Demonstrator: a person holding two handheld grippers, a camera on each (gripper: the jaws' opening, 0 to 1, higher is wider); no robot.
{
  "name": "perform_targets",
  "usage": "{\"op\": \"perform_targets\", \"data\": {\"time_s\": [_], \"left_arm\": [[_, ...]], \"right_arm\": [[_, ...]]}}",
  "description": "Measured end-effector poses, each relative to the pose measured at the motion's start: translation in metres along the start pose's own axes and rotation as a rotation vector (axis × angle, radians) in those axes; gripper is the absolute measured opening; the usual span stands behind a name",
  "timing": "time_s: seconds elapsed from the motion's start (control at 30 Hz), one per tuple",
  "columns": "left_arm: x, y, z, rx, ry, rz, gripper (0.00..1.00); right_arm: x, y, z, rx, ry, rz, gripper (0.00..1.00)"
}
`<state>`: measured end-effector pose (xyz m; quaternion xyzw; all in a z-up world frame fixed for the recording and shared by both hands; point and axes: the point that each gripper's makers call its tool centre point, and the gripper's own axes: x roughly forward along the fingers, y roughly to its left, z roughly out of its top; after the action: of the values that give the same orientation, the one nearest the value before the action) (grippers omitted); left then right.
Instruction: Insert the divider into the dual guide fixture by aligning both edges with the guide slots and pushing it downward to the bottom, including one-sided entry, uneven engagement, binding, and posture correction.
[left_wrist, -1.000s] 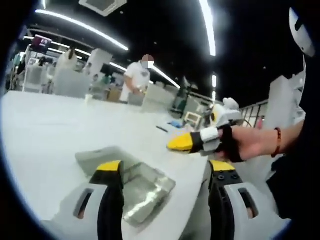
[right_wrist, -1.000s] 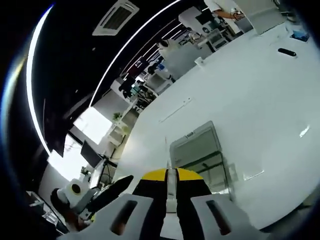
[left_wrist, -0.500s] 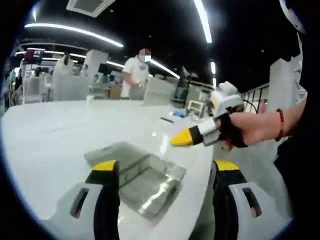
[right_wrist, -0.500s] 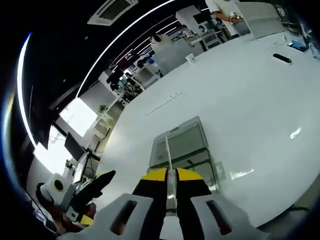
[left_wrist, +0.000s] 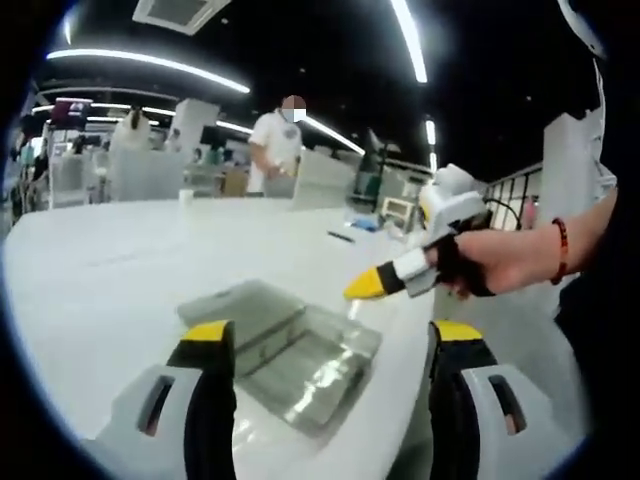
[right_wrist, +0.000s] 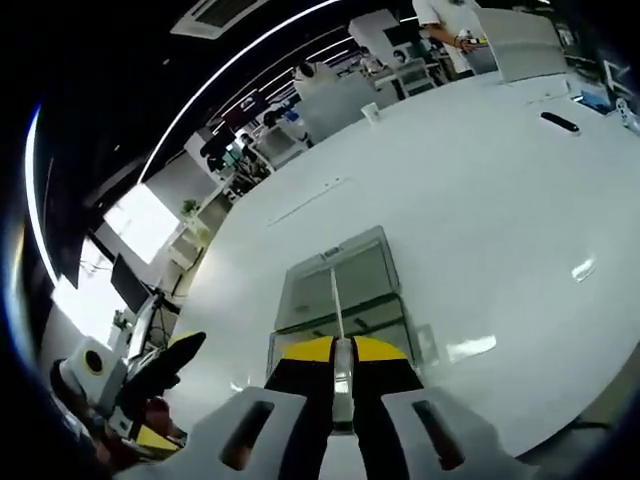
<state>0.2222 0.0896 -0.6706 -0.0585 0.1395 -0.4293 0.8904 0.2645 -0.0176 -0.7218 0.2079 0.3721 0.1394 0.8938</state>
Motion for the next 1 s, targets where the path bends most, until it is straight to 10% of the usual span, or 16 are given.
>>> {"op": "perform_targets", "data": {"time_s": [1.0], "left_arm": [[-0.002,0.015,-0.001,-0.022,0.012,0.026,0.75]], "right_arm": [[0.023,-0.015,-0.013,-0.087,0.067,-0.066,0.01]]}}
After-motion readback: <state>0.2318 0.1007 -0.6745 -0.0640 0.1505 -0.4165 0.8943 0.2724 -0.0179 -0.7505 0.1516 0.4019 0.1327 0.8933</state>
